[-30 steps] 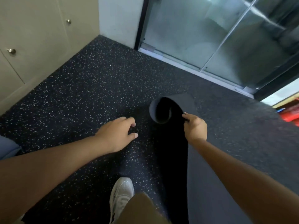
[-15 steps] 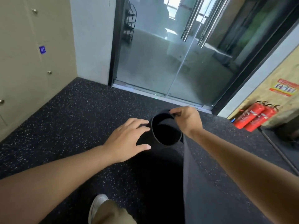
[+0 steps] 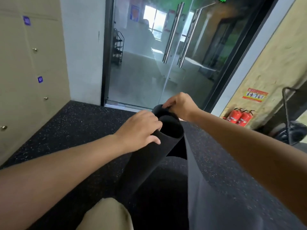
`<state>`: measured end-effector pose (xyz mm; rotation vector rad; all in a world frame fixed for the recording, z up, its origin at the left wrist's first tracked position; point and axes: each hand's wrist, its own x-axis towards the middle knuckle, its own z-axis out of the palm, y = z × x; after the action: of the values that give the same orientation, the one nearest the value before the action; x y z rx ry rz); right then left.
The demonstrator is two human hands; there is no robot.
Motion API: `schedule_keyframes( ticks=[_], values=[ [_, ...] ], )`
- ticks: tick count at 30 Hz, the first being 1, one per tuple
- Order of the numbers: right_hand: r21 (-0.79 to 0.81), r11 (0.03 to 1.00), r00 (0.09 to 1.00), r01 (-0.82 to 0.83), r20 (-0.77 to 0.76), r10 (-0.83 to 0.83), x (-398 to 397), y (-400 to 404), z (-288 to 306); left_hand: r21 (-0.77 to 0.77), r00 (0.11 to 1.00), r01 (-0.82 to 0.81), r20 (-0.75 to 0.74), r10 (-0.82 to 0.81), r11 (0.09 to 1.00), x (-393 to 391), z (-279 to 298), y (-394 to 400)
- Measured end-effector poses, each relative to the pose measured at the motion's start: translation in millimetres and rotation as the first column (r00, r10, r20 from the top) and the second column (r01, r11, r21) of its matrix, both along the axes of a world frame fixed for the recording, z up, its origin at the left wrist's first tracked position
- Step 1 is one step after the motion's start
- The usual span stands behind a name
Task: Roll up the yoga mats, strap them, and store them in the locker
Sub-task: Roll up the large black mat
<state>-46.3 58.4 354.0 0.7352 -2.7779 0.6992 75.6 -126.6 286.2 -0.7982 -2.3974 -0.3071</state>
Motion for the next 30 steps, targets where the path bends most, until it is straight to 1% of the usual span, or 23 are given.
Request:
schedule_keyframes(
  ticks=[2, 4, 6, 7, 9, 11, 12, 13, 14, 16, 18, 19, 20, 22, 26, 28, 30],
  values=[
    [-0.017, 1.000, 1.000, -0.012, 0.007, 0.012, 8.3, 3.2, 5.4, 0.113, 0.994, 0.015, 0.110, -0.027, 0.994, 10.1, 16.8, -9.2],
    [-0.049, 0.999, 0.999, -0.002, 0.051, 0.004, 18.1, 3.9, 11.3, 0.217, 0.982, 0.004, 0.181, -0.045, 0.976, 17.6, 27.7, -19.9],
    [-0.192, 0.981, 0.982, -0.012, 0.185, 0.048, 26.1, 4.0, 16.9, 0.317, 0.977, -0.018, 0.209, -0.051, 0.948, 22.4, 38.2, -29.2],
    [-0.298, 0.955, 0.959, -0.005, 0.270, 0.089, 29.2, 6.1, 18.4, 0.368, 0.975, -0.031, 0.214, -0.053, 0.929, 23.7, 43.4, -33.2],
    [-0.491, 0.869, 0.887, 0.064, 0.426, 0.175, 39.3, 14.0, 22.6, 0.462, 0.974, -0.061, 0.220, -0.048, 0.885, 26.4, 54.7, -39.8],
    [-0.611, 0.776, 0.809, 0.159, 0.531, 0.252, 51.2, 29.0, 23.0, 0.519, 0.972, -0.087, 0.231, -0.042, 0.850, 28.9, 65.0, -47.0],
    [-0.619, 0.761, 0.791, 0.195, 0.557, 0.251, 57.0, 38.3, 20.5, 0.531, 0.971, -0.092, 0.235, -0.042, 0.842, 30.1, 68.6, -50.7],
    [-0.603, 0.769, 0.789, 0.213, 0.571, 0.229, 63.1, 48.4, 15.7, 0.534, 0.971, -0.093, 0.237, -0.043, 0.840, 32.0, 71.5, -53.3],
    [-0.561, 0.799, 0.793, 0.215, 0.579, 0.192, 69.2, 58.4, 6.2, 0.536, 0.970, -0.096, 0.239, -0.042, 0.839, 33.7, 72.9, -55.7],
    [-0.439, 0.880, 0.793, 0.183, 0.595, 0.132, 86.4, 73.9, -18.5, 0.536, 0.969, -0.097, 0.243, -0.043, 0.838, 38.1, 74.0, -59.7],
    [-0.282, 0.954, 0.793, 0.100, 0.601, 0.094, 104.9, 83.2, -47.0, 0.518, 0.968, -0.106, 0.248, -0.030, 0.849, 43.5, 74.0, -63.5],
    [-0.220, 0.973, 0.791, 0.074, 0.607, 0.077, 113.1, 85.6, -59.3, 0.502, 0.969, -0.114, 0.247, -0.016, 0.858, 45.6, 74.2, -65.7],
    [-0.192, 0.979, 0.785, 0.066, 0.616, 0.068, 120.3, 85.7, -70.1, 0.485, 0.970, -0.121, 0.243, 0.000, 0.866, 47.2, 73.9, -68.7],
    [-0.229, 0.968, 0.763, 0.100, 0.642, 0.073, 132.2, 81.0, -86.9, 0.472, 0.971, -0.135, 0.240, 0.021, 0.871, 51.0, 74.4, -74.8],
    [-0.411, 0.905, 0.714, 0.108, 0.666, 0.217, 156.2, 46.2, -101.3, 0.535, 0.975, -0.166, 0.216, 0.055, 0.828, 59.2, 80.0, -89.0],
    [-0.490, 0.865, 0.752, 0.108, 0.610, 0.251, 163.9, 21.7, -103.3, 0.567, 0.978, -0.174, 0.192, 0.076, 0.805, 62.4, 86.7, -96.8],
    [-0.546, 0.828, 0.839, 0.123, 0.503, 0.207, 171.0, -2.7, -107.5, 0.599, 0.981, -0.184, 0.168, 0.102, 0.779, 65.4, 94.2, -106.2]
  ],
)
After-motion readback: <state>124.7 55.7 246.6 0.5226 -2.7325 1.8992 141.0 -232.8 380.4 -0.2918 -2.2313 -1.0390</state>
